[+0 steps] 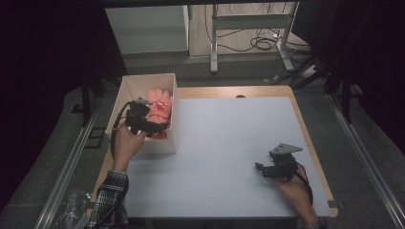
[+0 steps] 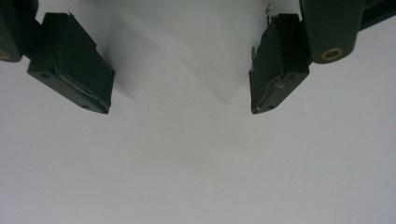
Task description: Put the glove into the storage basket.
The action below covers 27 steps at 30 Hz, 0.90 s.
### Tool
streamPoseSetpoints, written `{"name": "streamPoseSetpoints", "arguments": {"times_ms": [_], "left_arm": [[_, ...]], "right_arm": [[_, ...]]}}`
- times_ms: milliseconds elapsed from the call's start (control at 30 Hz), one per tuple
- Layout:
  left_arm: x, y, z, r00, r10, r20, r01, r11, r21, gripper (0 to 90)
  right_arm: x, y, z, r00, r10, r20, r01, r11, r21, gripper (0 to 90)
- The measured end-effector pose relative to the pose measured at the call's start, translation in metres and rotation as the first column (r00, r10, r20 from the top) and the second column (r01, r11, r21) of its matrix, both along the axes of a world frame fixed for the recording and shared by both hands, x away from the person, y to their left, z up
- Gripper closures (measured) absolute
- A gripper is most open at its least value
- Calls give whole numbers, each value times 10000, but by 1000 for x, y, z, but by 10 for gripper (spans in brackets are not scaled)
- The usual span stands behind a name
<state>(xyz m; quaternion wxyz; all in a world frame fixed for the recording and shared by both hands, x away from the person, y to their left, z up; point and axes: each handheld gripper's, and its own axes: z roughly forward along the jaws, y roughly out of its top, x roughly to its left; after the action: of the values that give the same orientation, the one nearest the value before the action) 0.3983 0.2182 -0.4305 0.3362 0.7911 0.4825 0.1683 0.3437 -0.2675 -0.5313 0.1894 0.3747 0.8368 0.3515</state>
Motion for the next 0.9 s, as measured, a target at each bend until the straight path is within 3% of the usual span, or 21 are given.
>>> {"name": "streamPoseSetpoints", "arguments": {"times_ms": [200,300,567,900], "left_arm": [[-11,2,1,9998,-52,185,53,10000,-55,3],[-16,5,2,9997,-130,205,138,9992,-379,2],[-31,11,0,9992,-240,324,261,9974,-665,0],[-49,15,-6,9992,-350,213,360,9981,-504,3]], "right_arm": [[0,0,0,10000,-1,2,1,10000,-1,222],[0,0,0,10000,-9,-10,9,10000,5,222],[0,0,0,10000,-15,-23,15,10000,8,222],[0,0,0,10000,-14,-16,14,10000,-1,222]]}}
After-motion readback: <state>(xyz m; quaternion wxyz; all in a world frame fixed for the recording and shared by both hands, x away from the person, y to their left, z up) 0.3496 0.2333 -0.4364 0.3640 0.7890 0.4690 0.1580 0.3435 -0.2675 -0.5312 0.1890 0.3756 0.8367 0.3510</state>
